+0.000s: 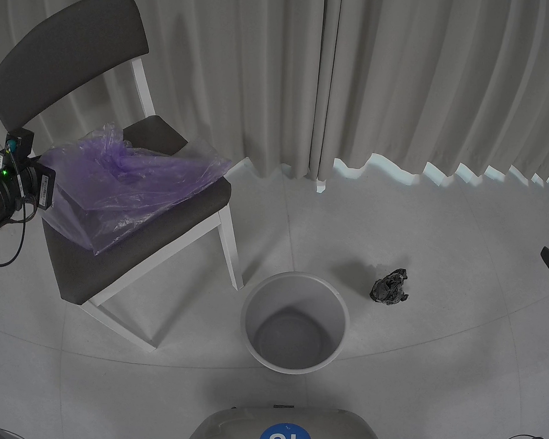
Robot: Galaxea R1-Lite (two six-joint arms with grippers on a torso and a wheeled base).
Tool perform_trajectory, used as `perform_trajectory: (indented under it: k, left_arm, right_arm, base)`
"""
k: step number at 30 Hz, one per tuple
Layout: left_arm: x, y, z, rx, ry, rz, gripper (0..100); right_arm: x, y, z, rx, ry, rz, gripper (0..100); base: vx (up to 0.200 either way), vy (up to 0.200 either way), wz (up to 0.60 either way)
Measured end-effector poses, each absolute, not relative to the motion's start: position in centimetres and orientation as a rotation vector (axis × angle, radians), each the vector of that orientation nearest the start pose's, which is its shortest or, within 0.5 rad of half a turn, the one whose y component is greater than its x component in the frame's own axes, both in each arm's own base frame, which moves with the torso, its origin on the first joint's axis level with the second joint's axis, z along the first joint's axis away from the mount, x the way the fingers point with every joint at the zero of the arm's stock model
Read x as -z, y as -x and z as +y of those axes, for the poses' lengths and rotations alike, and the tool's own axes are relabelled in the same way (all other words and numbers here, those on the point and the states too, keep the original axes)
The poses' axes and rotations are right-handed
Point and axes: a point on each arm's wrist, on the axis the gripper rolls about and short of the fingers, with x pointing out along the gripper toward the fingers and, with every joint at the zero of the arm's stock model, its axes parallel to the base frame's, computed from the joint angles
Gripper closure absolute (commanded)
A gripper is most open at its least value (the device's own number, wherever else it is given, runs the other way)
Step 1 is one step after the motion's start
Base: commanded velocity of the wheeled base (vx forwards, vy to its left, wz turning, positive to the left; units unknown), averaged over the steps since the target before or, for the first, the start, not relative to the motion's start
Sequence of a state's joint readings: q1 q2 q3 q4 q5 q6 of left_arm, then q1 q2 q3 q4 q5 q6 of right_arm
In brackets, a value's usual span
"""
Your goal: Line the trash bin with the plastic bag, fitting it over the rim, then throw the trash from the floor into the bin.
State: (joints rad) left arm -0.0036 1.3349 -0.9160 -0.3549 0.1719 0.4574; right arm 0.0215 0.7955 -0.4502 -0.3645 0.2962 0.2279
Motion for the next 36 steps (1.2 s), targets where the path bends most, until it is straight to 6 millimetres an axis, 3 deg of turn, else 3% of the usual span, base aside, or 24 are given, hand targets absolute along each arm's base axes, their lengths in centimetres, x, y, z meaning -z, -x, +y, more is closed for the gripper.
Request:
perform_trajectory:
  k: [10,26,36]
  left_arm:
    - [-31.1,-22.3,-1.8,-0.059,-0.405,-0.019,100]
    - [-36.0,-21.9,-5.4,0.077,-0.317,-0.188,100]
    - [-37.8,-21.5,-8.0,0.184,-0.294,-0.237,100]
  right_arm:
    - [-23.9,-10.4,2.1,-0.422,-0.218,0.059,0]
    - [-23.9,-14.8,5.4,-0.329,-0.158,0.081,0]
    - [-23.6,-15.4,7.5,-0.417,-0.140,0.088,0]
  base:
    - [0.000,0.000,0.00]
    - [0.000,0.000,0.00]
    - [0.000,0.000,0.00]
